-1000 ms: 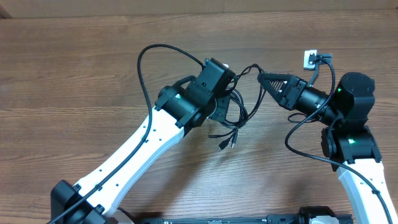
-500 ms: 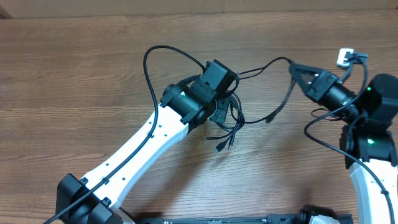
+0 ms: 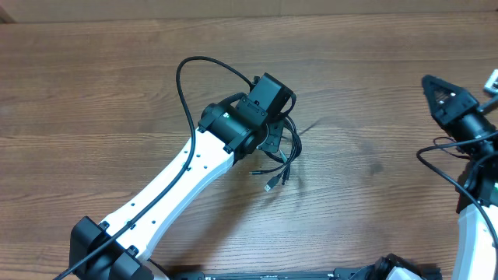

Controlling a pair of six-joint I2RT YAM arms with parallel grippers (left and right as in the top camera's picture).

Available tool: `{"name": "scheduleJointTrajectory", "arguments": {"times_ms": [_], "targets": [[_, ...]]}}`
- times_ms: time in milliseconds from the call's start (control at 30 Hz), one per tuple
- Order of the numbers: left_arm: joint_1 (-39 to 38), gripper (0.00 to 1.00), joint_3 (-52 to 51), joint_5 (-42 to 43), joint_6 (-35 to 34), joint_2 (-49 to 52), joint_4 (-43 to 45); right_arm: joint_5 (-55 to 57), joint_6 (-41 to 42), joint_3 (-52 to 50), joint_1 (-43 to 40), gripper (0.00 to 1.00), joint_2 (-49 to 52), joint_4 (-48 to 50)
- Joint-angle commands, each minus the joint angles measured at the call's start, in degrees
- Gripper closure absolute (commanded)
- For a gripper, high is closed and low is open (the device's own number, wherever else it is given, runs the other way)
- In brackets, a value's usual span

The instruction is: Untangle cables

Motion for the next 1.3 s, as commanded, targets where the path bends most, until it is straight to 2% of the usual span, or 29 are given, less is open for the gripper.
{"name": "scheduleJointTrajectory", "arguments": {"times_ms": [0, 100, 200, 533, 733, 867, 1000, 1100, 1267], "targets": [[0.3, 0.96, 0.1, -0.9, 0.9, 0.6, 0.0, 0.1, -2.0, 0.8, -2.3, 0.89, -1.0, -0.3], [0.3, 0.96, 0.1, -0.9, 0.9, 0.6, 0.0, 0.1, -2.1, 0.8, -2.7, 0.88, -1.0, -2.6], [0.3, 0.96, 0.1, -0.7, 0.9, 0.6, 0.3, 0.1, -4.0, 0.8, -2.5, 0.8, -1.0, -6.6], [0.3, 0.96, 0.1, 3.3, 0.6, 0.6, 2.6, -0.3, -12.9, 0.8, -2.4, 0.79, -1.0, -22.6], [0.3, 0.96, 0.1, 11.9, 0.7, 0.6, 7.5, -2.7, -23.3, 0.8, 1.5, 0.72, -1.0, -31.1], [0.3, 0.96, 0.1, 18.6, 0.7, 0.6, 10.3, -2.7, -28.6, 0.8, 6.7, 0.71, -1.0, -34.7], [0.3, 0.96, 0.1, 24.1, 0.7, 0.6, 12.4, -2.7, -32.0, 0.8, 11.8, 0.71, -1.0, -35.6], [0.4, 0.96, 0.1, 28.9, 0.9, 0.6, 14.1, -2.4, -33.7, 0.8, 15.4, 0.64, -1.0, -35.6], [1.3, 0.96, 0.1, 34.1, 0.9, 0.6, 14.8, -1.8, -36.3, 0.8, 18.9, 0.61, -1.0, -35.6]]}}
